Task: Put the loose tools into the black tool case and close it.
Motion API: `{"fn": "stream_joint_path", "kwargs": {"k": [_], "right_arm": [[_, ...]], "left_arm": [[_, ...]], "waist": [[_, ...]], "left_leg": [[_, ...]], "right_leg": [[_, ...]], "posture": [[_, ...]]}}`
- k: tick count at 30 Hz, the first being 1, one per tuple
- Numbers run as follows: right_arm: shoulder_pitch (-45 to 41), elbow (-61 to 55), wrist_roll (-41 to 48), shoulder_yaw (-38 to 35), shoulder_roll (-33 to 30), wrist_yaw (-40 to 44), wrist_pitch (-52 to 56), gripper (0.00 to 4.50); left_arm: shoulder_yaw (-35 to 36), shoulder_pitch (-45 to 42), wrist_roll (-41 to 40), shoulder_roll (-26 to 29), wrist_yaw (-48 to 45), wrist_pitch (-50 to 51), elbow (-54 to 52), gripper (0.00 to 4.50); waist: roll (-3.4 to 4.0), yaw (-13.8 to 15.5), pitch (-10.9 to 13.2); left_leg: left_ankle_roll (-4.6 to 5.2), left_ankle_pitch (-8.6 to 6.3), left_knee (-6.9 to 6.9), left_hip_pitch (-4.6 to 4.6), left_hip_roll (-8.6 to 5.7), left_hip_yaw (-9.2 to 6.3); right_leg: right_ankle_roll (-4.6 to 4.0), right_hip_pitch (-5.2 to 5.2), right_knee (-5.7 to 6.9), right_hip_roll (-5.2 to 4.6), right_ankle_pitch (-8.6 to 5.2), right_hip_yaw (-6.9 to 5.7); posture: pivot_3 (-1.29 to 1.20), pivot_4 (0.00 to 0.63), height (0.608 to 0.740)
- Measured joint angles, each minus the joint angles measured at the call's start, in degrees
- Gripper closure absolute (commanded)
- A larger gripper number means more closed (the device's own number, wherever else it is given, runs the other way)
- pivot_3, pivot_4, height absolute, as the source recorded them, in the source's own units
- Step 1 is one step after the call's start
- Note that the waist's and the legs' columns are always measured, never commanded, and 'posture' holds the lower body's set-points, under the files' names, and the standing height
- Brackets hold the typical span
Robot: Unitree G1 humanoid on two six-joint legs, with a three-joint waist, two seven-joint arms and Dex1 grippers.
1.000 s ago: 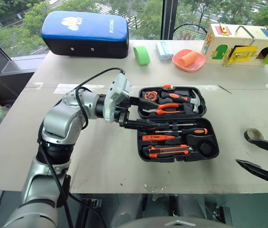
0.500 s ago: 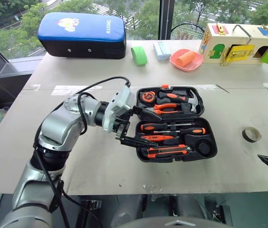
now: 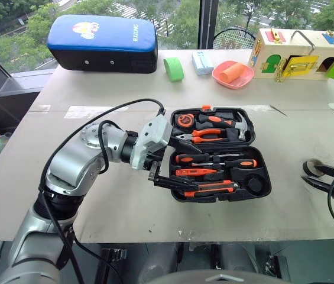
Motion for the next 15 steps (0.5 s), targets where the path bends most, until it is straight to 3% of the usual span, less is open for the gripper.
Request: {"fn": "stream_joint_path", "kwargs": {"k": [2,3,10,15], "right_arm": [[-0.46,0.94,-0.32,0.74,0.13,0.06,-0.38,4.35],[-0.80,1.13,-0.45,1.33,0.13,0.32,-0.96,4.44],[-1.58,1.17,-0.30,1.96,-0.25,2.77,-3.95,4.44],[-3.30,-9.72,6.36,2.28,-4.27,11.48,-2.01,4.44]], "left_arm": [[0.00,0.00,0.00,0.08,0.02,-0.02,0.00,0.00],[0.00,-0.01,0.02,0.14,0.01,-0.09,0.02,0.00],[-0.13,-0.01,0.05,0.70,-0.58,-0.30,0.04,0.00],[-0.62,0.11,0.24,1.43,-1.68,-0.59,0.21,0.00]], "waist": [[0.00,0.02,0.00],[0.00,-0.01,0.00],[0.01,-0.10,0.00],[0.08,-0.31,0.04]], "left_leg": [[0.00,0.00,-0.01,0.00,0.00,0.00],[0.00,0.00,0.00,0.00,0.00,0.00],[0.00,0.00,0.00,0.02,0.00,0.03],[0.00,0.00,-0.01,0.02,0.04,0.04]], "right_leg": [[0.00,0.00,-0.01,0.00,0.00,0.00],[0.00,0.00,-0.01,0.00,0.00,0.00],[0.00,-0.01,0.04,0.01,0.00,0.04],[0.00,-0.02,0.04,0.04,0.00,0.04]], "posture": [[0.00,0.150,0.735],[0.00,0.150,0.735],[0.00,0.150,0.735],[0.00,0.150,0.735]]}}
